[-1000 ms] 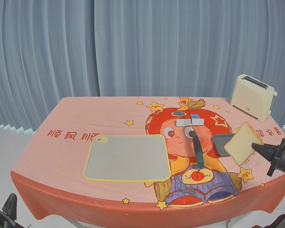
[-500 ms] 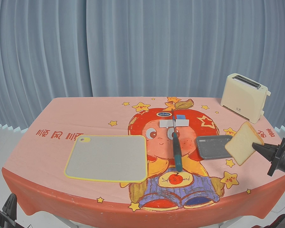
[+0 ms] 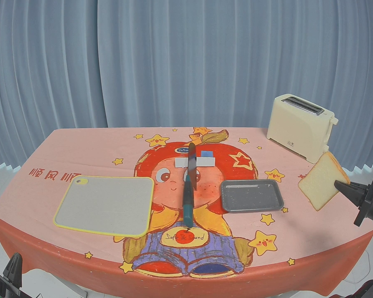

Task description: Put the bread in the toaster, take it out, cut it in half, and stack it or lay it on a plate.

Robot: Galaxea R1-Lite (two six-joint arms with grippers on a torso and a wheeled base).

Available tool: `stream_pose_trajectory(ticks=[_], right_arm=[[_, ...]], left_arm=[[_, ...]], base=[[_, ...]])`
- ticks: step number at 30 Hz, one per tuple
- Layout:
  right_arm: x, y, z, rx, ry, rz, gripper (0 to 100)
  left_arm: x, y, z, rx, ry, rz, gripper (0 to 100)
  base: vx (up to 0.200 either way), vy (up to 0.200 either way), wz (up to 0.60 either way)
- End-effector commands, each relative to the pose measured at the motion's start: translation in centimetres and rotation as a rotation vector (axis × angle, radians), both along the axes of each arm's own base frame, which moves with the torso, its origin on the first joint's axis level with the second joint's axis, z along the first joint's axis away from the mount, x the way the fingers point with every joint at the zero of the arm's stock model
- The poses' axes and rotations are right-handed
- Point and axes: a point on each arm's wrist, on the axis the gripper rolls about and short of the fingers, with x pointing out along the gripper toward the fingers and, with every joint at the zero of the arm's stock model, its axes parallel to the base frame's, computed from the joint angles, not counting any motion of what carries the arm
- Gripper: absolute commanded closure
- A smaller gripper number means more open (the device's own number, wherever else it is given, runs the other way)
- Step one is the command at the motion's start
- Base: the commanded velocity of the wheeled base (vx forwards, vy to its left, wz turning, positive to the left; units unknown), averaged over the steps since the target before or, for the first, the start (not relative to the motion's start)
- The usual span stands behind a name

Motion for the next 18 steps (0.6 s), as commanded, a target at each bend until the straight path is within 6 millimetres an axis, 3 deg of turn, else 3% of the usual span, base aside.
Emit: stream_pose_trajectory(ticks=[1, 14, 18], right_arm=[[-0.02, 0.00, 0.01, 0.000, -0.001, 0.000, 100], [-0.10, -0.02, 0.06, -0.001, -0.005, 0.001, 100], [-0.11, -0.02, 0.01, -0.003, -0.004, 0.001, 100]], left_arm=[[0.14, 0.00, -0.48, -0.001, 0.019, 0.001, 100], [0.14, 0.00, -0.48, -0.001, 0.019, 0.001, 100], [0.14, 0.00, -0.48, 0.001, 0.019, 0.001, 100]], base=[[0.000, -0.200, 0.00], [0.000, -0.200, 0.00], [0.000, 0.000, 0.00]])
